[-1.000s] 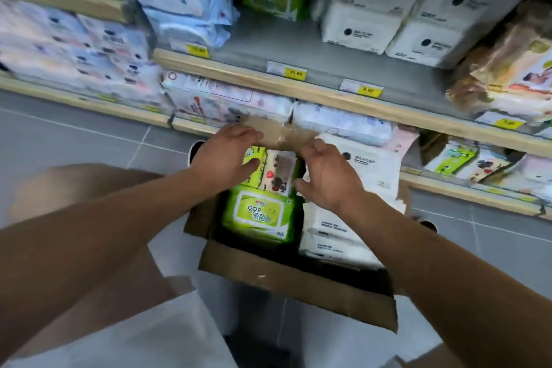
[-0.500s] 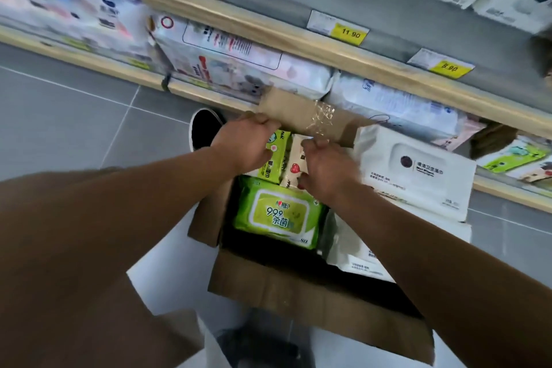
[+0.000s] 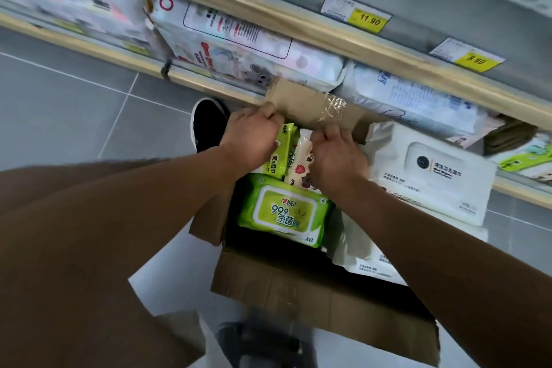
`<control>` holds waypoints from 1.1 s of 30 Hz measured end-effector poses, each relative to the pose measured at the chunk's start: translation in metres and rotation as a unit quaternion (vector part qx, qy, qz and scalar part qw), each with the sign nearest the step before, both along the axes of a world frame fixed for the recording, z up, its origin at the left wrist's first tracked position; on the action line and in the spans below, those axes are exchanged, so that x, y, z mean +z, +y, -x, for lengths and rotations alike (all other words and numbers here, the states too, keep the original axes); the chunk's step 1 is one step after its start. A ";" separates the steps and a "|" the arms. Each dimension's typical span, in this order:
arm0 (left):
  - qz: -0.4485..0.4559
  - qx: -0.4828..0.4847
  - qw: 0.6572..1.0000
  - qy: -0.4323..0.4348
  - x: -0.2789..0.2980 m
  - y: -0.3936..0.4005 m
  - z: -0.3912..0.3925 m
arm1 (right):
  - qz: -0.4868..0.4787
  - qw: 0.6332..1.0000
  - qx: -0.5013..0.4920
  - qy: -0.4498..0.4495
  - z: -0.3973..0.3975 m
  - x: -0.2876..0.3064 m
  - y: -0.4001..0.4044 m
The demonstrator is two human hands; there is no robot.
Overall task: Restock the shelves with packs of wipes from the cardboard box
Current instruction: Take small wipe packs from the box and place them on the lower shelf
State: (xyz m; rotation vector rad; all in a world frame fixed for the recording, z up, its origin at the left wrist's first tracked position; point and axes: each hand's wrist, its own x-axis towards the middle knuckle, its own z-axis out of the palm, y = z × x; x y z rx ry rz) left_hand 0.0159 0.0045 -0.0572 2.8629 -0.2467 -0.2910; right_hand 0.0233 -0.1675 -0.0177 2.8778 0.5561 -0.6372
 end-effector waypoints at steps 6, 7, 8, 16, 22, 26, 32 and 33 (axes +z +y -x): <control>0.106 0.050 0.993 -0.029 0.049 0.012 0.027 | -0.127 0.991 0.016 -0.043 0.022 0.043 -0.019; 0.112 0.057 0.991 -0.052 0.060 0.012 0.032 | -0.147 0.987 0.020 -0.054 0.026 0.053 -0.025; 0.113 0.062 0.989 -0.073 0.074 0.012 0.037 | -0.163 0.984 0.021 -0.068 0.028 0.064 -0.031; 0.139 0.032 0.974 -0.175 0.181 -0.047 0.053 | -0.239 0.943 -0.014 -0.230 0.045 0.155 -0.125; 0.158 -0.055 0.966 -0.198 0.224 -0.157 0.041 | -0.211 0.925 -0.082 -0.304 0.064 0.185 -0.241; 0.165 -0.118 0.958 -0.203 0.227 -0.240 0.031 | -0.194 0.918 -0.117 -0.325 0.077 0.182 -0.318; 0.174 -0.196 0.950 -0.170 0.198 -0.351 0.009 | -0.173 0.906 -0.210 -0.325 0.083 0.142 -0.420; 0.175 -0.205 0.949 -0.162 0.190 -0.366 0.005 | -0.171 0.903 -0.219 -0.326 0.083 0.133 -0.433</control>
